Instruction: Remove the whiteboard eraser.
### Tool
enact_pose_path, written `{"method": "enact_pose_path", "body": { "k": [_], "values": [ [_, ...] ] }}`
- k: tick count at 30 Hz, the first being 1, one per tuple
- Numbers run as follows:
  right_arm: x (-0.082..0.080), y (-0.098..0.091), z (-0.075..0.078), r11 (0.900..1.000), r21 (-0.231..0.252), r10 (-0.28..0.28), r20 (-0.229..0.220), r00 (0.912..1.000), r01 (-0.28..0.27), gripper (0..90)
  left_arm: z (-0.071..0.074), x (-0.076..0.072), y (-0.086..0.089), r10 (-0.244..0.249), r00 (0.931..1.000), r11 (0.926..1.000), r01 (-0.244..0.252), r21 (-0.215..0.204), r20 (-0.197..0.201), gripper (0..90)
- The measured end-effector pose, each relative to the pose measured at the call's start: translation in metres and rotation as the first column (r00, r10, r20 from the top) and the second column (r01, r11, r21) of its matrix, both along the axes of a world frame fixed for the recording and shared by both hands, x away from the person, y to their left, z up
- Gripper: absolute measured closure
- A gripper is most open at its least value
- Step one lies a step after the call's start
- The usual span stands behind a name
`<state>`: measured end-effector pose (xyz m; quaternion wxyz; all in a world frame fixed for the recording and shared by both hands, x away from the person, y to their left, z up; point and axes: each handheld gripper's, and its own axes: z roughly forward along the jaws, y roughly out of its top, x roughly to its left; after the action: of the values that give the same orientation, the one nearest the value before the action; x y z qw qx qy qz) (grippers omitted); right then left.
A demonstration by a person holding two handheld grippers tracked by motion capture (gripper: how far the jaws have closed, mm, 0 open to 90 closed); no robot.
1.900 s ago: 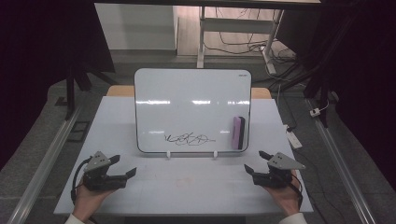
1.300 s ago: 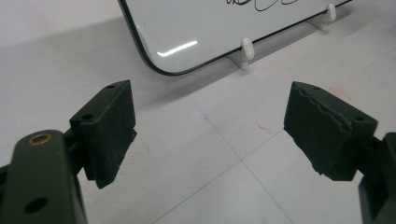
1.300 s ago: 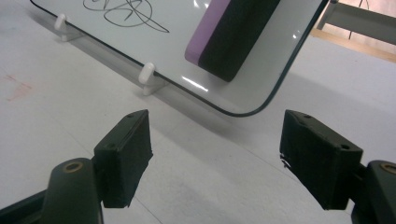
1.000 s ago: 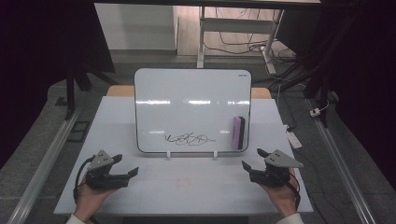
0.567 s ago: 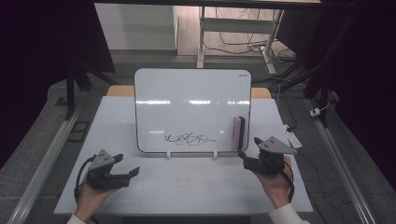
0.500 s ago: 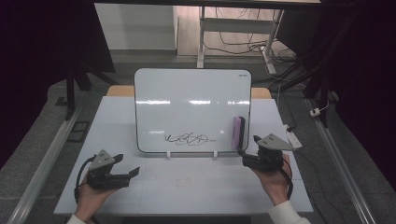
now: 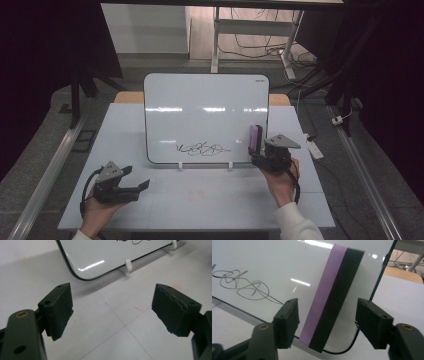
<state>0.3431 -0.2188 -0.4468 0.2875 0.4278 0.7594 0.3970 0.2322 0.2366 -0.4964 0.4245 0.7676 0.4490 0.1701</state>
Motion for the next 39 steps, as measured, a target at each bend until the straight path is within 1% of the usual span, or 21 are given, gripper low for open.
{"method": "enact_pose_path", "body": {
  "k": [3,5,9,13,19,21,23,26,31,33,36,39],
  "values": [
    [0.001,0.005,-0.003,0.9998,-0.01,-0.014,-0.007,0.9999,0.014,44.8,-0.001,0.0,0.001,0.001,1.0,1.0,-0.001,0.0,-0.001,18.4],
    [0.001,0.007,-0.004,0.9993,-0.02,-0.033,-0.009,0.9994,0.033,51.2,-0.001,0.0,0.001,0.001,1.0,1.0,-0.001,0.0,0.0,18.5],
    [0.001,0.009,-0.005,0.9984,-0.002,-0.056,-0.018,0.9983,0.056,54.3,-0.002,0.0,0.001,0.002,1.0,1.0,-0.002,0.002,-0.001,18.5],
    [0.0,0.011,-0.004,0.9967,0.002,-0.081,-0.025,0.9964,0.081,57.4,-0.002,0.0,0.001,0.002,1.0,1.0,-0.002,0.003,0.0,18.5],
    [0.0,0.011,-0.004,0.9948,0.019,-0.099,-0.036,0.9944,0.1,61.9,-0.003,0.0,0.001,0.004,1.0,0.9999,-0.004,0.01,0.0,18.5],
    [-0.001,0.011,-0.004,0.9947,0.023,-0.099,-0.036,0.9944,0.1,62.2,-0.003,0.0,0.001,0.003,1.0,1.0,-0.003,0.009,0.0,18.6],
    [-0.001,0.009,-0.004,0.9945,0.039,-0.096,-0.039,0.9946,0.098,63.1,-0.003,0.0,0.001,0.003,1.0,0.9999,-0.003,0.01,-0.001,18.6],
    [-0.002,0.007,-0.003,0.9942,0.052,-0.092,-0.031,0.9953,0.094,63.9,-0.003,-0.001,0.001,0.003,1.0,1.0,-0.003,0.009,-0.001,18.6],
    [-0.012,0.007,0.008,0.9952,0.077,-0.062,0.015,0.998,0.06,64.2,-0.003,-0.001,0.002,0.005,1.0,1.0,-0.005,0.007,-0.001,18.5],
    [-0.015,0.008,0.01,0.9964,0.069,-0.051,0.026,0.9984,0.049,64.1,-0.003,-0.001,0.001,0.003,1.0,1.0,-0.003,0.007,-0.001,18.6],
    [-0.018,0.009,0.008,0.9971,0.067,-0.037,0.031,0.9988,0.035,64.1,-0.003,-0.001,0.001,0.003,1.0,1.0,-0.003,0.007,-0.002,18.6],
    [-0.02,0.008,0.004,0.9967,0.081,-0.013,0.023,0.9997,0.011,64.1,-0.004,0.0,0.001,0.005,1.0,1.0,-0.005,0.006,-0.004,18.6]
  ]
}}
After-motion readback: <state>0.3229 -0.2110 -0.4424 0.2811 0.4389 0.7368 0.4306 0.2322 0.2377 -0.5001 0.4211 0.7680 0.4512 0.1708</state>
